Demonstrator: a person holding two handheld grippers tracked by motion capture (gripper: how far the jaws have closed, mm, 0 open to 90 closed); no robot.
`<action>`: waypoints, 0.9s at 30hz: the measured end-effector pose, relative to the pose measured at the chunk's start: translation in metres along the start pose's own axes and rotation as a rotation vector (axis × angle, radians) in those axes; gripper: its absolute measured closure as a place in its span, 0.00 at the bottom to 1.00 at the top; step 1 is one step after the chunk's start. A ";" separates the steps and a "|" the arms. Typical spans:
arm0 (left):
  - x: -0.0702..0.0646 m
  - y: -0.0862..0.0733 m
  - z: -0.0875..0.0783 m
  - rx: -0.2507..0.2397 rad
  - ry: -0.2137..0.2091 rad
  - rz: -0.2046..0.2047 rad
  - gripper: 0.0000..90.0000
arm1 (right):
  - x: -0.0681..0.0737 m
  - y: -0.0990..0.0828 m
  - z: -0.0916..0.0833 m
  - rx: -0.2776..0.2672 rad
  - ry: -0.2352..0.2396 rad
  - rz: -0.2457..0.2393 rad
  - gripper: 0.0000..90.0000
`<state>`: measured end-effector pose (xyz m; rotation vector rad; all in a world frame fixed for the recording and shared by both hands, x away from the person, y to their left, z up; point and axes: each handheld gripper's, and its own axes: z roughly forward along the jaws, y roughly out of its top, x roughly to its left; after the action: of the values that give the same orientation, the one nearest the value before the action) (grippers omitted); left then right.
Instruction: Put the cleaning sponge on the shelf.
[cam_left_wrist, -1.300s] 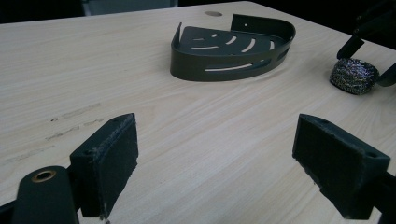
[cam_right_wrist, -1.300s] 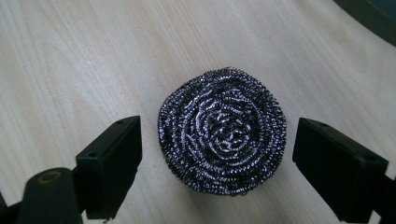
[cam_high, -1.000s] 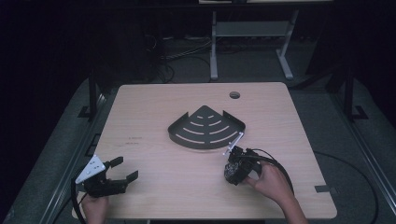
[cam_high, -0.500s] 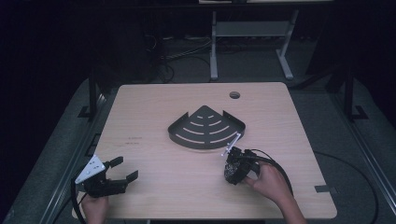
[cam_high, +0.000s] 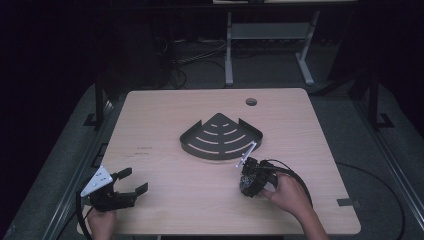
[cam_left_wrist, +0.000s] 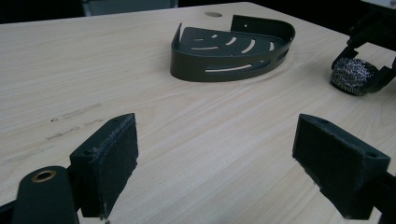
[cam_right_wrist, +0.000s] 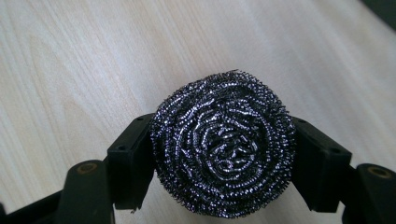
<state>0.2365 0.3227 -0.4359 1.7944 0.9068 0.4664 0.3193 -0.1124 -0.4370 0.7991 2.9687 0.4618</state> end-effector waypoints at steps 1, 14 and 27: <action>0.000 0.000 0.000 0.001 0.000 0.000 0.15 | 0.000 0.001 -0.002 -0.003 0.000 -0.002 0.33; 0.000 0.000 0.000 0.000 0.001 -0.002 0.15 | -0.007 0.019 -0.026 -0.025 -0.007 -0.022 0.33; 0.001 0.000 -0.001 -0.004 0.002 -0.003 0.15 | -0.015 0.025 -0.037 -0.031 -0.004 -0.017 0.33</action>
<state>0.2364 0.3235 -0.4356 1.7889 0.9088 0.4675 0.3404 -0.1091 -0.3948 0.7706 2.9546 0.5030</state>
